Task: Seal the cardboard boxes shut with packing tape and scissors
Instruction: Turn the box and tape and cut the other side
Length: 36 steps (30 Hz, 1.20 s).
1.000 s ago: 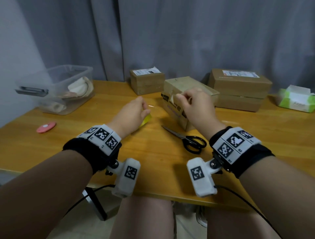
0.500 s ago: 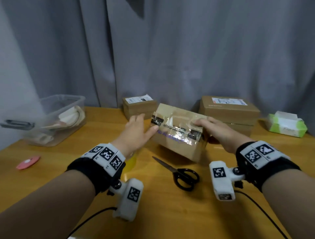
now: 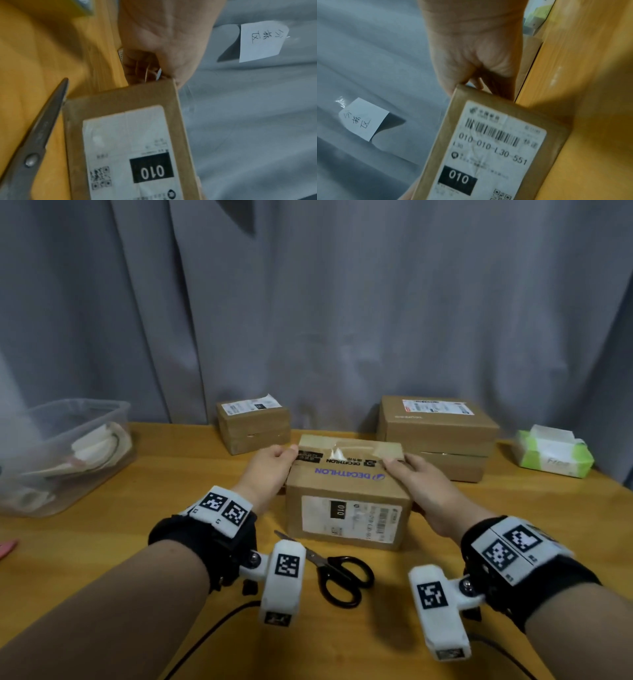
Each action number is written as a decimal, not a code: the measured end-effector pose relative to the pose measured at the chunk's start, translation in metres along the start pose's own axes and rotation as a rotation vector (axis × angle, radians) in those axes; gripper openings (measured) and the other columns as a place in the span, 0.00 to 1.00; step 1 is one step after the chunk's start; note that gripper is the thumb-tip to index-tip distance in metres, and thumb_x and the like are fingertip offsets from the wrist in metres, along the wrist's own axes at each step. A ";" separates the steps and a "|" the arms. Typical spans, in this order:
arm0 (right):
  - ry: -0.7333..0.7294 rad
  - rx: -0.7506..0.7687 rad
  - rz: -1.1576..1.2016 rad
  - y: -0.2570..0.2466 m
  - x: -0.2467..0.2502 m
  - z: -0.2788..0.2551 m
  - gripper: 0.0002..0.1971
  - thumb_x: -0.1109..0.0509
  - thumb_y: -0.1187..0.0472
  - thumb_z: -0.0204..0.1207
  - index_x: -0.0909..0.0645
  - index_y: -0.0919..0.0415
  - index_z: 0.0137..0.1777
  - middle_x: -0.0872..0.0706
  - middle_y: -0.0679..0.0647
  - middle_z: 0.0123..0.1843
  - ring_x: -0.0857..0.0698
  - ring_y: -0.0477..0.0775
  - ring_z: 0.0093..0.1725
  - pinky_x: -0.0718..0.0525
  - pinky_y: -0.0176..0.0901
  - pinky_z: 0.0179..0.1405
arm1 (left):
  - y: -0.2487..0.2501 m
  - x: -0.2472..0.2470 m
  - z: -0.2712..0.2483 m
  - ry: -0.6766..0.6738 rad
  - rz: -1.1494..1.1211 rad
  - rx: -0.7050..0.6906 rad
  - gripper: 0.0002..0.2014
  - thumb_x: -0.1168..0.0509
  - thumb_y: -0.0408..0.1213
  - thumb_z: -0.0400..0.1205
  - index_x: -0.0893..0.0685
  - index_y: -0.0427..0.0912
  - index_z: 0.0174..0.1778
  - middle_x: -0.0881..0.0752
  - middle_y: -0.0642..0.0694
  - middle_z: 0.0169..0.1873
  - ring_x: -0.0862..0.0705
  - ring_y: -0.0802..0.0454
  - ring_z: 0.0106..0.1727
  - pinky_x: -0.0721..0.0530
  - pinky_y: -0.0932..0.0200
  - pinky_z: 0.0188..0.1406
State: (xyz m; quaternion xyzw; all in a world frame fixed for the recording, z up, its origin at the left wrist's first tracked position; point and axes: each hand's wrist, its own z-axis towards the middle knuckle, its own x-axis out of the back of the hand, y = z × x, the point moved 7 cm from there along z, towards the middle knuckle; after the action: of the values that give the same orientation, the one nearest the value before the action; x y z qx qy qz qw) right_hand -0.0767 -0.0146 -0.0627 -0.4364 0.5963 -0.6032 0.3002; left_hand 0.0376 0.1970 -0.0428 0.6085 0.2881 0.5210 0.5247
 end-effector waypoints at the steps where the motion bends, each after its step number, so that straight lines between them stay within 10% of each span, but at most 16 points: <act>1: 0.029 -0.016 -0.021 0.000 0.001 0.001 0.19 0.32 0.50 0.80 0.23 0.57 0.68 0.11 0.55 0.50 0.11 0.53 0.45 0.16 0.45 0.41 | -0.003 -0.001 -0.001 -0.012 -0.011 0.021 0.17 0.44 0.46 0.87 0.17 0.35 0.52 0.13 0.41 0.45 0.16 0.48 0.45 0.21 0.58 0.42; 4: 0.088 -0.067 -0.069 0.002 0.007 0.012 0.22 0.31 0.46 0.78 0.23 0.62 0.64 0.11 0.58 0.50 0.13 0.55 0.45 0.19 0.45 0.36 | -0.001 0.003 -0.006 0.028 -0.016 -0.001 0.15 0.43 0.45 0.86 0.24 0.42 0.64 0.15 0.44 0.50 0.16 0.51 0.46 0.19 0.60 0.38; 11: 0.090 -0.252 0.135 0.038 0.004 0.006 0.27 0.45 0.34 0.80 0.16 0.54 0.56 0.13 0.60 0.61 0.20 0.62 0.66 0.32 0.63 0.75 | 0.007 -0.010 -0.022 -0.268 0.119 -0.049 0.25 0.41 0.53 0.84 0.35 0.60 0.77 0.22 0.60 0.60 0.21 0.66 0.51 0.15 0.62 0.38; 19: 0.061 0.119 0.341 -0.035 -0.006 -0.010 0.17 0.32 0.46 0.79 0.18 0.52 0.63 0.10 0.51 0.55 0.17 0.56 0.62 0.22 0.56 0.62 | -0.006 -0.014 -0.019 -0.182 -0.048 0.125 0.18 0.44 0.37 0.87 0.27 0.46 0.74 0.20 0.48 0.64 0.19 0.54 0.59 0.17 0.67 0.48; 21: 0.158 0.294 0.213 -0.064 -0.004 -0.013 0.19 0.26 0.52 0.75 0.20 0.55 0.64 0.14 0.50 0.59 0.17 0.52 0.62 0.20 0.47 0.61 | -0.004 -0.018 -0.019 -0.098 -0.166 0.130 0.16 0.45 0.35 0.86 0.24 0.39 0.70 0.22 0.44 0.68 0.24 0.46 0.68 0.23 0.59 0.63; 27: 0.042 0.455 -0.094 -0.090 -0.027 -0.022 0.17 0.30 0.52 0.78 0.22 0.53 0.65 0.15 0.42 0.58 0.18 0.39 0.59 0.23 0.27 0.45 | 0.018 -0.029 -0.022 -0.233 -0.345 0.138 0.39 0.46 0.75 0.72 0.30 0.55 0.75 0.20 0.50 0.66 0.20 0.44 0.65 0.11 0.46 0.48; 32: -0.126 0.433 -0.232 -0.074 -0.040 -0.027 0.21 0.32 0.47 0.78 0.21 0.50 0.70 0.18 0.44 0.64 0.20 0.43 0.64 0.21 0.36 0.56 | -0.003 -0.008 -0.016 -0.163 -0.263 0.117 0.28 0.43 0.53 0.85 0.35 0.43 0.78 0.13 0.45 0.55 0.13 0.50 0.53 0.10 0.53 0.45; 34: -0.149 0.466 -0.545 -0.066 -0.045 -0.023 0.23 0.32 0.44 0.77 0.23 0.45 0.71 0.24 0.45 0.68 0.26 0.48 0.69 0.26 0.48 0.70 | -0.006 0.002 -0.021 -0.131 -0.120 0.076 0.28 0.45 0.48 0.87 0.45 0.48 0.82 0.16 0.46 0.56 0.15 0.50 0.52 0.14 0.60 0.40; 36: -0.150 0.446 -0.925 -0.055 -0.053 -0.020 0.23 0.33 0.41 0.77 0.27 0.37 0.72 0.29 0.45 0.70 0.34 0.52 0.73 0.40 0.56 0.77 | -0.002 0.005 -0.024 -0.134 0.016 -0.022 0.22 0.49 0.50 0.87 0.31 0.48 0.77 0.17 0.49 0.60 0.18 0.53 0.58 0.21 0.61 0.51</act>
State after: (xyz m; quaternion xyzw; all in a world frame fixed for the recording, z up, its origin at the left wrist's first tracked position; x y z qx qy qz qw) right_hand -0.0628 0.0472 -0.0158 -0.6217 0.1749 -0.7523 0.1299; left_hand 0.0175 0.2106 -0.0454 0.6385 0.2417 0.4863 0.5454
